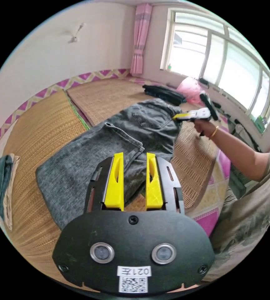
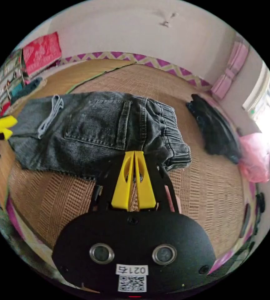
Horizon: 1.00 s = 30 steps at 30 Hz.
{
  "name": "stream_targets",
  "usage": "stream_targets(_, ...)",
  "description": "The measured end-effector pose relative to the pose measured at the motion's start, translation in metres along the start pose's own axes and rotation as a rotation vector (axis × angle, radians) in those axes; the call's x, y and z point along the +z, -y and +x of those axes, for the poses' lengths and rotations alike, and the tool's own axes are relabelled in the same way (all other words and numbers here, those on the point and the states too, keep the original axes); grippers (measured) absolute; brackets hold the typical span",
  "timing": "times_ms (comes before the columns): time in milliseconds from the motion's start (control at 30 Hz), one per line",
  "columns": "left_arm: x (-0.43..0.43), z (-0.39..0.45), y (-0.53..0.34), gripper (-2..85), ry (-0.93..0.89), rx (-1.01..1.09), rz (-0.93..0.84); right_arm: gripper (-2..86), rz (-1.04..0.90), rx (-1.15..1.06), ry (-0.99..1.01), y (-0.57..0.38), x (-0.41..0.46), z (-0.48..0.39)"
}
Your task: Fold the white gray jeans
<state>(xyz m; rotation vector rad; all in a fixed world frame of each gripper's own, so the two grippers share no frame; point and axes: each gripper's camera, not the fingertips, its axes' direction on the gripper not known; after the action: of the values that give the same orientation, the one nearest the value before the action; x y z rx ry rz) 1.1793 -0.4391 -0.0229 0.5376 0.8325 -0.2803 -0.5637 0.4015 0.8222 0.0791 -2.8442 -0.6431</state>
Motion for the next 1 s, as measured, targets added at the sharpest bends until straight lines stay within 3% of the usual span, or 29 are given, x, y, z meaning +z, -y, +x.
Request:
stream_targets(100,0.035,0.009,0.034,9.4,0.017,0.011,-0.095,-1.0,0.003,0.112,0.224,-0.006,0.001,0.038)
stream_targets(300,0.07,0.029,0.073,9.1,0.053,0.09,-0.247,-0.8,-0.02,-0.038,-0.076,-0.011,0.001,-0.007)
stream_targets(533,0.078,0.043,0.078,7.3,0.127,0.141,-0.338,-1.0,-0.017,0.033,0.057,-0.024,-0.004,0.025)
stream_targets(667,0.025,0.003,0.07,4.0,-0.002,-0.027,-0.16,-1.0,-0.002,0.017,0.013,-0.034,-0.01,0.025)
stream_targets(833,-0.101,-0.095,0.011,3.3,-0.201,-0.325,0.217,-0.6,0.178,0.17,0.231,-0.078,-0.068,0.068)
stream_targets(1000,-0.228,-0.194,-0.107,2.2,-0.138,-0.557,0.437,1.4,0.242,0.193,0.42,-0.141,-0.12,0.086)
